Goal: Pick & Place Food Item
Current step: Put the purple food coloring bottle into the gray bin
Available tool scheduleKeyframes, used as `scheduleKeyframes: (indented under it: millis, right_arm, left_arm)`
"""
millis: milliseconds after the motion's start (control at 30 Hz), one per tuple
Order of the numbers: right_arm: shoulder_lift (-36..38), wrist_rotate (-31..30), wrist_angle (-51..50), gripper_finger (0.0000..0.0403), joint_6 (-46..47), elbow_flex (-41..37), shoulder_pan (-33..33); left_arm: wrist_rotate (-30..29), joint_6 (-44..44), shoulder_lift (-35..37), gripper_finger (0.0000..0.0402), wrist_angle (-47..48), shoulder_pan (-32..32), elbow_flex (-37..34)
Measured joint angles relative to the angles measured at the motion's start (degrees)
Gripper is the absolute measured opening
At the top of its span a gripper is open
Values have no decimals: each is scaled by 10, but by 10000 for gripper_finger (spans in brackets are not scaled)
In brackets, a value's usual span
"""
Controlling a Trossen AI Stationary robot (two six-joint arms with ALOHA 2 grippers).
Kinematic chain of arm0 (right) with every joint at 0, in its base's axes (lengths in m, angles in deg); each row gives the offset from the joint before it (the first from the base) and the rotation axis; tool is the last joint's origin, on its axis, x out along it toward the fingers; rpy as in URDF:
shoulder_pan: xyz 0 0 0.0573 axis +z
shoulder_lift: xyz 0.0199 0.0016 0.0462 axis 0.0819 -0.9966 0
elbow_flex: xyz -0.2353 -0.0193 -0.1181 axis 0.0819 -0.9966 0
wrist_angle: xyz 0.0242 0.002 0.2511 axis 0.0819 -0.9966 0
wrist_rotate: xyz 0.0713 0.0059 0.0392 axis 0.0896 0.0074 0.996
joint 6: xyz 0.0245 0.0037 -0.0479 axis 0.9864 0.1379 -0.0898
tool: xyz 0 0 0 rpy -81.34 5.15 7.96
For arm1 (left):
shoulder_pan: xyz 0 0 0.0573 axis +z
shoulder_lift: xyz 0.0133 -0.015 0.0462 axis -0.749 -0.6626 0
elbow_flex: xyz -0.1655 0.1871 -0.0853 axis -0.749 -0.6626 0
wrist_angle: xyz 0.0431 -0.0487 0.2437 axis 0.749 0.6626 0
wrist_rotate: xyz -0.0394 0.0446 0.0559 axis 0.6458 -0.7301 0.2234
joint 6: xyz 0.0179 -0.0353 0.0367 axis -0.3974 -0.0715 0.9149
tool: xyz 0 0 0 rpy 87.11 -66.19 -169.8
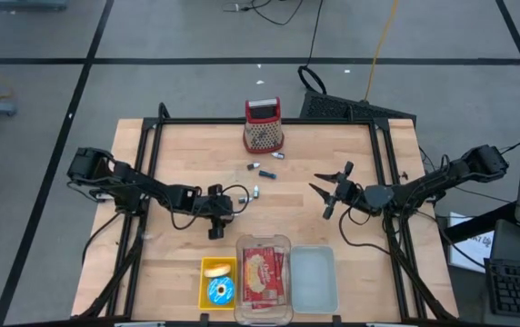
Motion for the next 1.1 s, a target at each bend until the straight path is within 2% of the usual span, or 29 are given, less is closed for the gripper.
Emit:
scheduleKeyframes:
  millis: [100,367,500,600,800,967,1100]
  right_arm:
    - [0,0,0,139,0,0,0]
    - [0,0,0,139,2,0,0]
    - [0,0,0,139,2,0,0]
    - [0,16,0,139,3,0,0]
    - [-4,128,29,139,27,0,-4]
    - [-31,135,77,139,28,0,-4]
    - [-74,135,143,139,8,6,-4]
  left_arm:
    - [3,0,0,188,0,0,0]
    - [5,1,-1,98,-2,0,0]
    - [-12,6,2,74,-11,0,-1]
    - [-36,7,13,73,-7,1,2]
    - [-53,26,62,85,-8,0,29]
    - [-57,73,101,86,-15,-4,76]
    - [-55,115,103,87,-69,-9,113]
